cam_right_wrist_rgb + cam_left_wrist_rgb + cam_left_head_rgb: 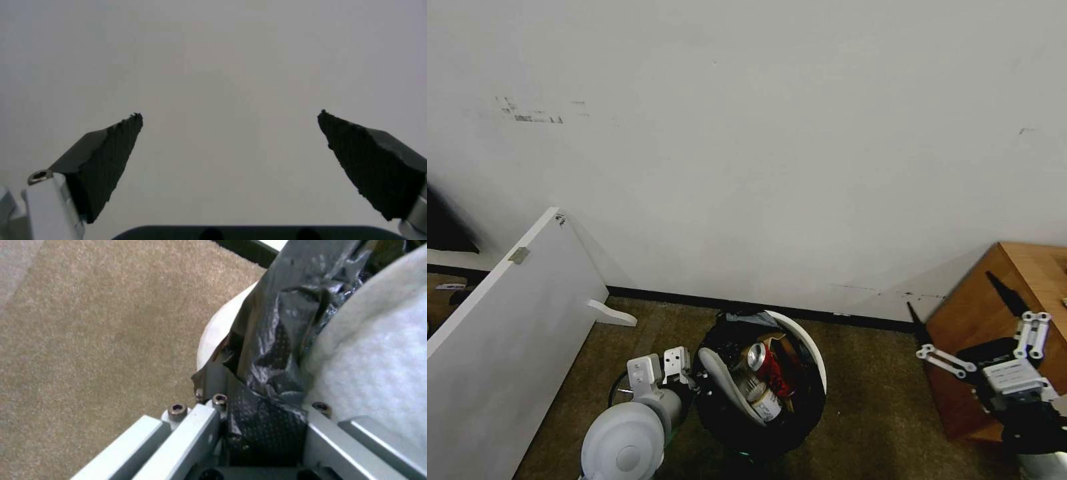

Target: Pick up the trash bin, then pick up the garbage from the floor and place it into the trash bin.

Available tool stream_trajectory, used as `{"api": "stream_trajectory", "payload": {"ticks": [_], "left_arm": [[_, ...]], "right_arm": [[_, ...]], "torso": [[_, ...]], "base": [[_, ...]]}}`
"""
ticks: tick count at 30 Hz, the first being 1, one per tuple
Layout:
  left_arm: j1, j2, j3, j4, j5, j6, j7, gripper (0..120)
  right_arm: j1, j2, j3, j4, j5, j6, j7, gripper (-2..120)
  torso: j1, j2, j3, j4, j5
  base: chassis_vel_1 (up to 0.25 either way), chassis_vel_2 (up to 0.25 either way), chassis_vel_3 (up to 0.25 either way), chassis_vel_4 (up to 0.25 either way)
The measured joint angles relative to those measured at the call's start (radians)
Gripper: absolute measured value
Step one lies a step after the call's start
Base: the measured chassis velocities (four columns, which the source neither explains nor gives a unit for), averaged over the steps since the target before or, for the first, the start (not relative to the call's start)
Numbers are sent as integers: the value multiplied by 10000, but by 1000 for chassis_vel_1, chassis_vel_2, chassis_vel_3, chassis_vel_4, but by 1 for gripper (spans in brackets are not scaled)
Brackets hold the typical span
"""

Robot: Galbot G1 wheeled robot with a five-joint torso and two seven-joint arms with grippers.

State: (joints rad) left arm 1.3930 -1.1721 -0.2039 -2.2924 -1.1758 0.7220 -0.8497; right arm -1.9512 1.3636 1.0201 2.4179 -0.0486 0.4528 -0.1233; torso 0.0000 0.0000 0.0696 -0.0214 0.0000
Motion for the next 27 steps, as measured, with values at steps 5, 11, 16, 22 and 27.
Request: {"api": "stream_trajectory", "payload": {"ticks": [5, 11, 16, 22, 27], "left_arm": [[0, 32, -29, -34, -3, -7, 0, 0], [83, 145, -105, -163, -17, -25, 0, 0], [51, 151, -115, -166, -27, -37, -5, 0], [3, 119, -115, -140, -34, -43, -10, 0], [-20, 112, -120, -118, -34, -45, -16, 0]], "right_arm": [[70, 84, 97, -30, 100, -35, 85, 100], [190, 232, 350, -103, 208, -272, 289, 100], [252, 211, 417, -134, 333, -505, 441, 100], [249, 151, 433, -160, 432, -556, 468, 100], [252, 101, 383, -178, 584, -620, 480, 100]], "torso": [[0, 1, 0, -1, 0], [0, 0, 0, -1, 0], [0, 0, 0, -1, 0], [0, 0, 0, -1, 0], [0, 0, 0, -1, 0]], "base": [[0, 0, 0, 0], [0, 0, 0, 0], [0, 0, 0, 0], [0, 0, 0, 0], [0, 0, 0, 0]]}}
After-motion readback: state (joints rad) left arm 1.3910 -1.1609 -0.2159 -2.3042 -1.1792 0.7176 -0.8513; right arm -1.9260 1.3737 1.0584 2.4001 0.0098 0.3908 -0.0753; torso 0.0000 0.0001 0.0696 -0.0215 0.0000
